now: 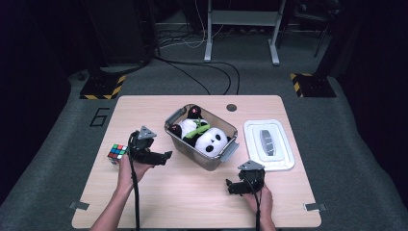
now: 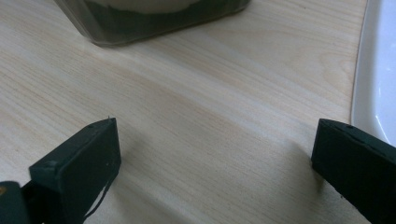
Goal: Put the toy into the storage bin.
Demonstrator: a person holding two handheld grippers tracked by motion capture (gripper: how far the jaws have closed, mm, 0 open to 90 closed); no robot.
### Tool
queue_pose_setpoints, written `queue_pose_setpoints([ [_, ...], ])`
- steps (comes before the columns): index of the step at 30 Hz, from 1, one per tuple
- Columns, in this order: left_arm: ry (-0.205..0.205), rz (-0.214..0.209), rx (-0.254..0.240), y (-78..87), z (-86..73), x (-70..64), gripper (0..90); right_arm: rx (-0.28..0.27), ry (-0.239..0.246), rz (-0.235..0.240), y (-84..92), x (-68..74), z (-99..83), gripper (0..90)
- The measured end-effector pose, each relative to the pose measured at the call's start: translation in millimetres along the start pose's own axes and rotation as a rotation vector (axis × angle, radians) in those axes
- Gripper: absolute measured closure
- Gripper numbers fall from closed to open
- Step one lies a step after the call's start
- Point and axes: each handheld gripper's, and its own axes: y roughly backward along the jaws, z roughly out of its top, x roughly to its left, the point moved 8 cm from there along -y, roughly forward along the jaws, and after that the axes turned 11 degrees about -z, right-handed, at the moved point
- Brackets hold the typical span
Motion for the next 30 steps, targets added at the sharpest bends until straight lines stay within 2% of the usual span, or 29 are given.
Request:
queue_pose_setpoints([
  [4, 0.026, 0.004, -0.012, -1.0, -20.9, 2.7, 6.8, 0.000, 0.000, 0.000, 0.0, 0.0, 0.0, 0.6],
  [6, 0.033, 0.020, 0.001, -3.1, -35.3, 5.6, 6.6, 0.000, 0.000, 0.000, 0.0, 0.0, 0.0, 0.7],
  [8, 0.060, 0.030, -0.002, -5.5, -52.0, 8.4, 6.5, 0.000, 0.001, 0.000, 0.0, 0.0, 0.0, 0.7],
  [9, 0.057, 0.034, 0.003, -6.0, -57.8, 9.6, 6.3, 0.000, 0.000, 0.000, 0.0, 0.0, 0.0, 0.6],
  [11, 0.082, 0.050, 0.010, -9.4, -73.9, 11.6, 6.4, 0.001, 0.000, 0.001, 0.1, 0.0, 0.0, 0.7],
  [14, 0.087, 0.072, 0.019, -14.2, -98.7, 14.7, 6.4, -0.001, -0.007, -0.001, -0.1, 0.4, 0.3, 0.6],
  [18, 0.111, 0.104, 0.004, -19.7, -119.7, 19.1, 6.3, -0.001, -0.005, 0.000, -0.1, 0.4, 0.2, 0.6],
  [21, 0.121, 0.105, 0.008, -24.3, -129.5, 22.1, 5.5, 0.000, -0.003, 0.000, 0.0, 0.2, 0.1, 0.7],
  [22, 0.114, 0.121, 0.000, -24.6, -131.9, 24.0, 5.0, 0.000, -0.004, 0.001, 0.0, 0.3, 0.2, 0.7],
  [24, 0.122, 0.125, -0.012, -24.7, -131.9, 24.6, 4.6, -0.001, 0.000, 0.000, 0.0, 0.0, 0.0, 0.7],
  [26, 0.110, 0.117, 0.003, -24.5, -132.5, 25.2, 4.4, -0.002, -0.009, -0.002, -0.2, 0.5, 0.4, 0.7],
  [30, 0.108, 0.117, 0.001, -24.4, -132.6, 26.1, 3.4, -0.002, -0.009, -0.002, -0.2, 0.5, 0.3, 0.7],
])
